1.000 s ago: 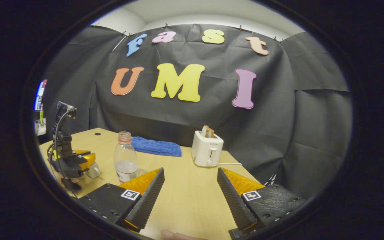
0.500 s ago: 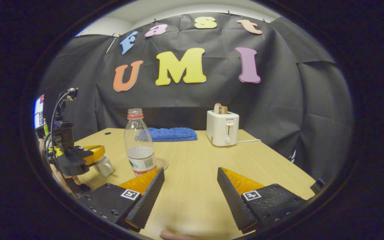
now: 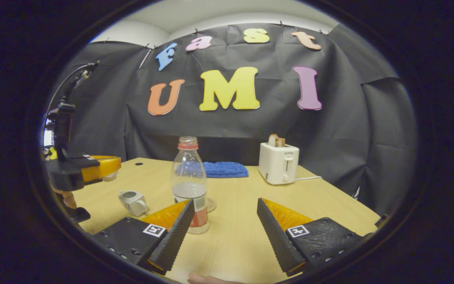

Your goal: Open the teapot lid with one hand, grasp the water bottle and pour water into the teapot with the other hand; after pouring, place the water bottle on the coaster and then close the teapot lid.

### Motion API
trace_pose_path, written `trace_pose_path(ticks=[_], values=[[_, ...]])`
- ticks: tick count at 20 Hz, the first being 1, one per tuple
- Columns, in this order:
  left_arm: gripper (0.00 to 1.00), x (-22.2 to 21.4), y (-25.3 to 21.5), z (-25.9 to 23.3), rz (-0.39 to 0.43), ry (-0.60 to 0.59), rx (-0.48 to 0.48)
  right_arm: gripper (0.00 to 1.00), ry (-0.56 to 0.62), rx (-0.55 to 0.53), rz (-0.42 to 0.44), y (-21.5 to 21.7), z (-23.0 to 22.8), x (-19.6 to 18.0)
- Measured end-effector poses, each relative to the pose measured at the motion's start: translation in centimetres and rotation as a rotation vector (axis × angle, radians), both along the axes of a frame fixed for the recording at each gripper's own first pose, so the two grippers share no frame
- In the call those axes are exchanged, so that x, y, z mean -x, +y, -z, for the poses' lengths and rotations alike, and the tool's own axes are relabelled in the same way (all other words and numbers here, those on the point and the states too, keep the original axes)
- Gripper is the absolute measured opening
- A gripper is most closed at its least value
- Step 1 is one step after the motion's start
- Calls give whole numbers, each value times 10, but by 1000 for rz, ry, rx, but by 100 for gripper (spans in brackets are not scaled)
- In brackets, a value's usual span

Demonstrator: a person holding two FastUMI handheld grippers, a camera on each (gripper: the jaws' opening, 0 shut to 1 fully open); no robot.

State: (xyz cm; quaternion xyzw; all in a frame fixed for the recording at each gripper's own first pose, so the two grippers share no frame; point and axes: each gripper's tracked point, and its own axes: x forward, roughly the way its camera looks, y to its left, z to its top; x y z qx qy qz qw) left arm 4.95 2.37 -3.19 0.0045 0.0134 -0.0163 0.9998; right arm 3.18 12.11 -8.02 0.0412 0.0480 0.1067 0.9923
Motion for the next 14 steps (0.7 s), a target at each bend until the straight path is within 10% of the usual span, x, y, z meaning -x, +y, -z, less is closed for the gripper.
trace_pose_path(ticks=[5, 14], values=[[6, 16, 14, -11, 33, 42, 138, 95, -2, 43, -38, 31, 6, -12], [6, 28, 73, -30, -73, 5, 46, 95, 53, 8, 2, 69, 13, -48]])
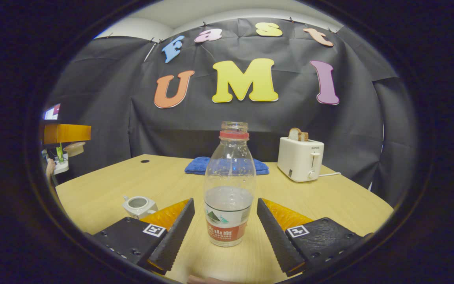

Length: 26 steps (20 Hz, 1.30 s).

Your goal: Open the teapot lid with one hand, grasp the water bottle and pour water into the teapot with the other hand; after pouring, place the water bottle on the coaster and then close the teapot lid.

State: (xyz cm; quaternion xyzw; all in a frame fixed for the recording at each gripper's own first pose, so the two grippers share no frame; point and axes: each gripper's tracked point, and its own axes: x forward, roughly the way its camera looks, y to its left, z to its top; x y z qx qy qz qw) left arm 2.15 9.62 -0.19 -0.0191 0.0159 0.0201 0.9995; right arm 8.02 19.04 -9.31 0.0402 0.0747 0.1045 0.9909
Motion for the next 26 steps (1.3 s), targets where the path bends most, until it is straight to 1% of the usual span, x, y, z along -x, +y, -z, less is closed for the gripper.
trace_pose_path(ticks=[1, 2, 3, 4, 6, 8, 10, 13, 14, 18, 19, 21, 24, 25, 26], values=[[6, 1, 2, 2, 2, 7, -11, 95, 4, 3, 7, 1, 0, -4], [6, 1, 1, 3, 18, 13, -18, 98, 1, 14, 22, -1, 0, -8], [6, 1, -4, 4, 42, 18, -20, 95, -9, 30, 42, -4, -3, -12], [6, 0, -5, 6, 53, 26, -19, 95, -18, 37, 55, -5, -5, -15], [6, -2, 0, 7, 53, 37, -10, 96, -14, 38, 55, -2, -5, -15], [6, -1, 2, 10, 60, 42, -5, 76, -20, 55, 62, -4, -8, -13], [6, -1, 7, 14, 62, 54, -10, 76, -36, 119, 80, -9, -14, -7], [6, 0, 14, 15, 65, 64, -6, 75, -49, 181, 88, -20, -25, 5], [6, 2, 16, 12, 69, 56, -2, 76, -60, 224, 106, -27, -29, 7], [6, 9, 23, 1, 68, 22, 3, 75, -107, 451, 214, -59, -38, 8], [6, 12, 23, -1, 71, 15, 2, 75, -115, 495, 222, -60, -37, 6], [6, 13, 23, -4, 82, 4, 5, 77, -111, 550, 211, -55, -34, 4], [5, 16, 26, -8, 85, -9, 5, 76, -97, 618, 170, -38, -26, -1], [5, 17, 27, -9, 83, -15, 3, 77, -98, 649, 154, -33, -24, -3], [6, 16, 31, -10, 75, -22, -1, 76, -100, 686, 139, -25, -21, -6]])
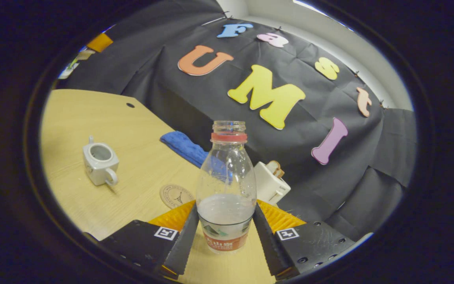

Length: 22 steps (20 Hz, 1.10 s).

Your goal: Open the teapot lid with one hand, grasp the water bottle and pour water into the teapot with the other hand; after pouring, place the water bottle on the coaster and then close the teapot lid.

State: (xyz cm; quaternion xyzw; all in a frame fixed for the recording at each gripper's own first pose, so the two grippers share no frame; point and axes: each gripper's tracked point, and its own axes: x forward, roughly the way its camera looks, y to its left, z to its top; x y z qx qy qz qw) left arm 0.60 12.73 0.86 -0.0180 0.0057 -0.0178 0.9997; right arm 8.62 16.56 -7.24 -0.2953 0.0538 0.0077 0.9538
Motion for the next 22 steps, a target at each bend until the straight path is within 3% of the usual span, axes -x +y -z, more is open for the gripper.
trace_pose_path(ticks=[9, 15, 22], values=[[6, -3, 16, 7, -27, 21, 13, 77, -21, 411, -11, 30, 25, -17], [6, -4, 19, 9, -38, 28, 16, 77, -142, 624, 0, 49, 3, -12], [6, -1, 17, 9, -30, 27, 8, 75, -186, 911, -34, 59, -11, -10]])
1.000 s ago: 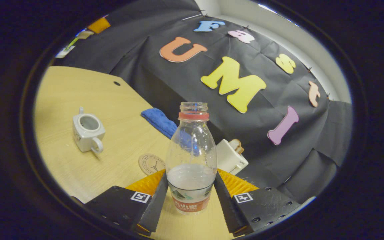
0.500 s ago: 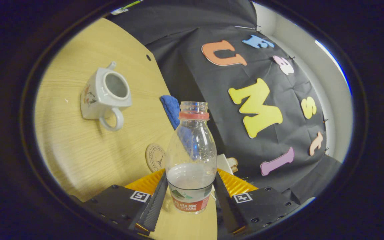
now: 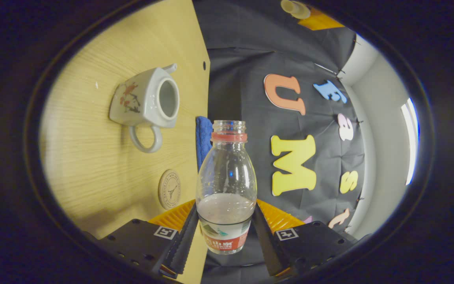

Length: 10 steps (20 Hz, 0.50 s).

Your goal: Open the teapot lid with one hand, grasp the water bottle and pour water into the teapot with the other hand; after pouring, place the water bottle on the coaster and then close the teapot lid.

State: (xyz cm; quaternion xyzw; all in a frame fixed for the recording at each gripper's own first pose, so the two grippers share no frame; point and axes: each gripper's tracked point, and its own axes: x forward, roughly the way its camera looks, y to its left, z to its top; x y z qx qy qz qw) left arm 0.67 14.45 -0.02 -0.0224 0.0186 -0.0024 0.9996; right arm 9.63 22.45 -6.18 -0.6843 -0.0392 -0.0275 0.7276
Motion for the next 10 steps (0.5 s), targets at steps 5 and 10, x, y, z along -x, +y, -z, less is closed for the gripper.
trace_pose_path(ticks=[5, 10], values=[[6, -2, -1, 2, 9, 8, -5, 77, -11, 152, -3, 3, -6, 2], [6, -2, 2, 3, 2, 14, -8, 78, -46, 272, -17, 6, -8, -1]])
